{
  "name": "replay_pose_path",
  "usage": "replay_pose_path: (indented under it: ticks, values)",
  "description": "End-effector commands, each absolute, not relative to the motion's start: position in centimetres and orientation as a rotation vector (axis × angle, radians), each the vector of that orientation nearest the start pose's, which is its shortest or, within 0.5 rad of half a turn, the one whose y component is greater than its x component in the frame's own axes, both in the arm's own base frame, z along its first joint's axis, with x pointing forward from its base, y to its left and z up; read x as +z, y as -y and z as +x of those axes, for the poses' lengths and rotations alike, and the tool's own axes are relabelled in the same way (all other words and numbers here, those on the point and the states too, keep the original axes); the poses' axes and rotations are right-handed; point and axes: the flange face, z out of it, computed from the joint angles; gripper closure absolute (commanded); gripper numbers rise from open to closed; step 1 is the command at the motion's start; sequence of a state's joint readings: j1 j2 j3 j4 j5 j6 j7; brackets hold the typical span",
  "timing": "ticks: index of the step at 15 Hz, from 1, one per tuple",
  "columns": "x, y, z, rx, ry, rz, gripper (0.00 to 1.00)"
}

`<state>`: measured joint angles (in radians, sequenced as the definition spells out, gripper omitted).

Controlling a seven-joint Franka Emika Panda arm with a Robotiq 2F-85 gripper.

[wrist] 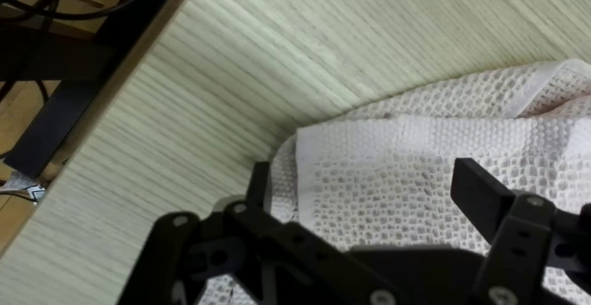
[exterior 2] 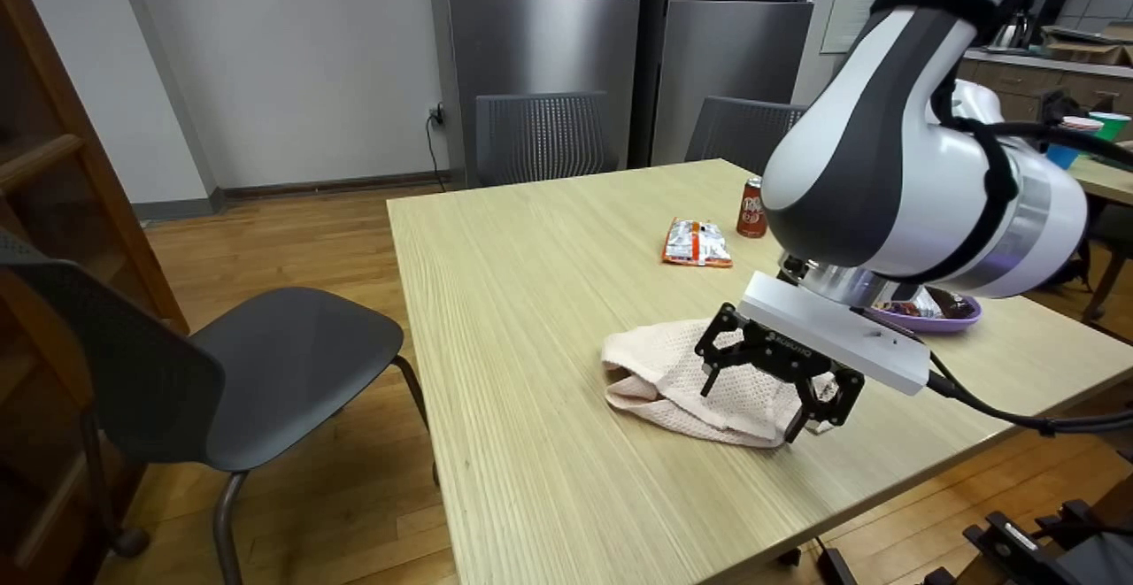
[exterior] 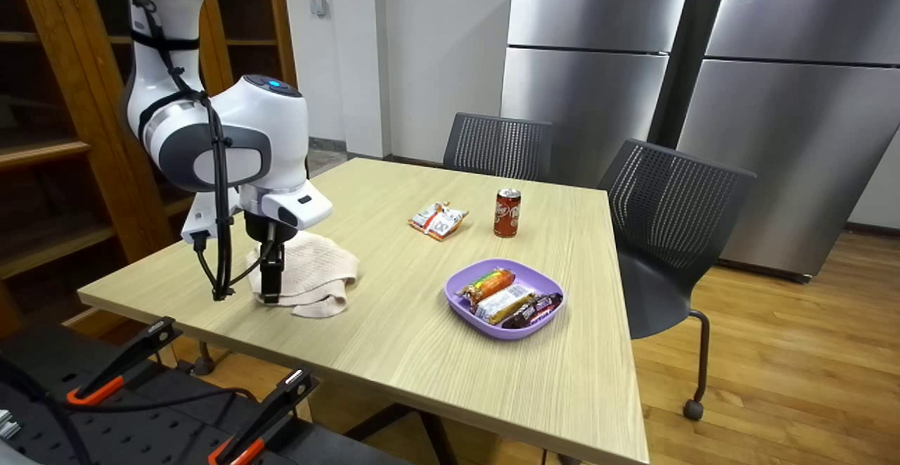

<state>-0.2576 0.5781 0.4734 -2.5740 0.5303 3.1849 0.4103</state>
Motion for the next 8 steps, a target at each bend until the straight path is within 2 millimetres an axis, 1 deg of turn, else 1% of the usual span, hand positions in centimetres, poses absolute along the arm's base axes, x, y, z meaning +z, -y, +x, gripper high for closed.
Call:
replay_pose_path:
  ticks: [1,4,8]
  values:
    - [8.48,-8.31,41.38,0.055,-1.083,-2.681,0.0]
    - [8.33,-8.5,41.6,0.057,-1.069,-2.681,0.0]
    - [8.07,-8.48,41.4,0.063,-1.072,-2.676,0.0]
